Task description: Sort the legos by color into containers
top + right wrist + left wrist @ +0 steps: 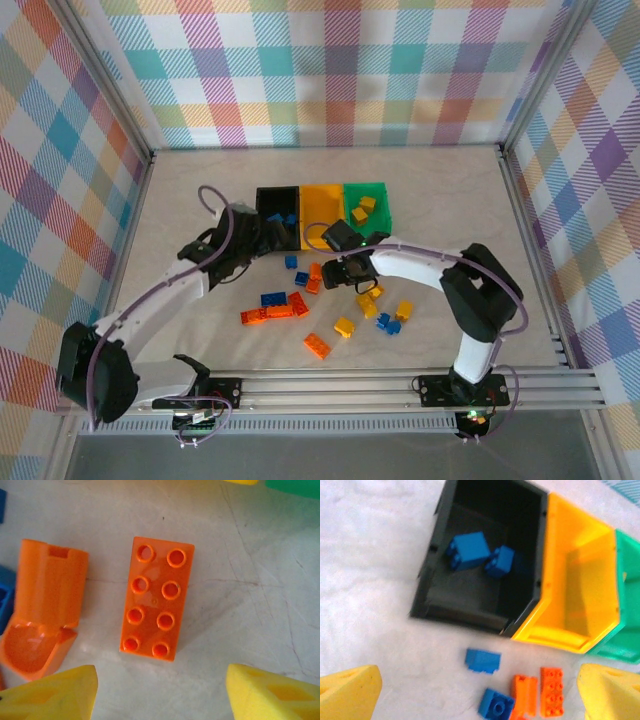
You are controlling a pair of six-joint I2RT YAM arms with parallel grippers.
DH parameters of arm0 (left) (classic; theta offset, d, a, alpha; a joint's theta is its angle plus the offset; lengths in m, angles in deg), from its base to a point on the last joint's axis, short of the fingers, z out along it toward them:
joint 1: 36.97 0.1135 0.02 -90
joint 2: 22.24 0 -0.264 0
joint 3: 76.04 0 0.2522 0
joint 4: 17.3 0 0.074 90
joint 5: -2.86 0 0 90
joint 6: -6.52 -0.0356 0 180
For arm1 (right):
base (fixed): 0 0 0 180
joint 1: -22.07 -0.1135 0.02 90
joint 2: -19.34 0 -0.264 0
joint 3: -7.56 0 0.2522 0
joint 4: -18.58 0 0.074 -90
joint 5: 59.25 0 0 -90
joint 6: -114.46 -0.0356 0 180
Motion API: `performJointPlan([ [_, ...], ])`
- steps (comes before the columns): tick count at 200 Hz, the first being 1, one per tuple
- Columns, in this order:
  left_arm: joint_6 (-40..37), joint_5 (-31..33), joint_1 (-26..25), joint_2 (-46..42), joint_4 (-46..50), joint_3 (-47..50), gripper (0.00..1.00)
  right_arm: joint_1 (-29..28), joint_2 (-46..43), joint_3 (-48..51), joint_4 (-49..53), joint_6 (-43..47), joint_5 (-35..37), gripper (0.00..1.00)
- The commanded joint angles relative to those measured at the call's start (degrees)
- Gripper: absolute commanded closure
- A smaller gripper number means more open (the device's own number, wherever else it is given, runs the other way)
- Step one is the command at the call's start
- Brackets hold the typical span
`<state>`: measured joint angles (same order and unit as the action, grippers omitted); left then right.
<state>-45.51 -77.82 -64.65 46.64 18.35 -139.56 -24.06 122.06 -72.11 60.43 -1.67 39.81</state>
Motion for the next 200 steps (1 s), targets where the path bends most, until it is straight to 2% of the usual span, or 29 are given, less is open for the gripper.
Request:
performJointPlan([
  [1,2.5,0.7,-0.4,-5.3,-1.3,5.0,0.0,-0.7,2.2,-3.4,-0.5,-0.6,3.1,0.31],
  [33,3.8,0.3,-0.4,-8.4,-1.2,9.2,0.0,-1.0,5.9,-6.0,0.8,-0.4,5.4,0.32],
  [70,3.6,1.0,-0.3,-9.3,-0.5,10.1,0.0,-1.3,8.9,-7.6,3.4,0.1,6.2,0.4],
  [105,3.2,1.7,-0.3,-9.3,-0.3,9.9,0.0,-1.4,10.0,-7.4,3.7,0.0,5.4,0.53],
  [136,2.9,1.6,-0.3,-8.7,0.1,9.5,0.0,-1.5,8.6,-6.7,2.7,0.5,5.2,0.63],
  [200,2.4,-0.7,-0.2,-8.9,1.9,8.0,0.0,-1.5,-0.6,-6.1,1.0,2.8,6.7,0.64],
])
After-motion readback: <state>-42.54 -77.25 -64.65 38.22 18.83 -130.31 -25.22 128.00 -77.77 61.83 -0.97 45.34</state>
